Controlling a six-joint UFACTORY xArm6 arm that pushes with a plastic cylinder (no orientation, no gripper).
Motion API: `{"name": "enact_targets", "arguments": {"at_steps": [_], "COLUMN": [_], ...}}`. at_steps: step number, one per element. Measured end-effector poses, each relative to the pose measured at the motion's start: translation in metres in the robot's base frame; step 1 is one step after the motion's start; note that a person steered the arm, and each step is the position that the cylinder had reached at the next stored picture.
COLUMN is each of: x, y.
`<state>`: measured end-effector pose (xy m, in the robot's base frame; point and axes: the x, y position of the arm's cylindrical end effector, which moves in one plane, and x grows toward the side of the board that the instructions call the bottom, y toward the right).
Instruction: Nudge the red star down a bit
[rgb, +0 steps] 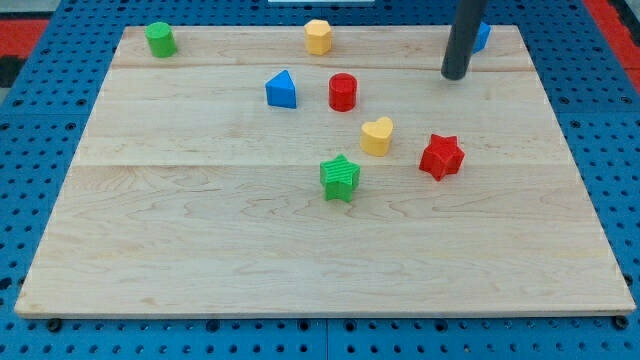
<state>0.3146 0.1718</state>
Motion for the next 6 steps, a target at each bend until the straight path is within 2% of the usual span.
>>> {"name": "enact_targets", "arguments": {"at_steps": [2, 6], "x": [0.073, 0.088], "y": [-0.019, -0.045]}}
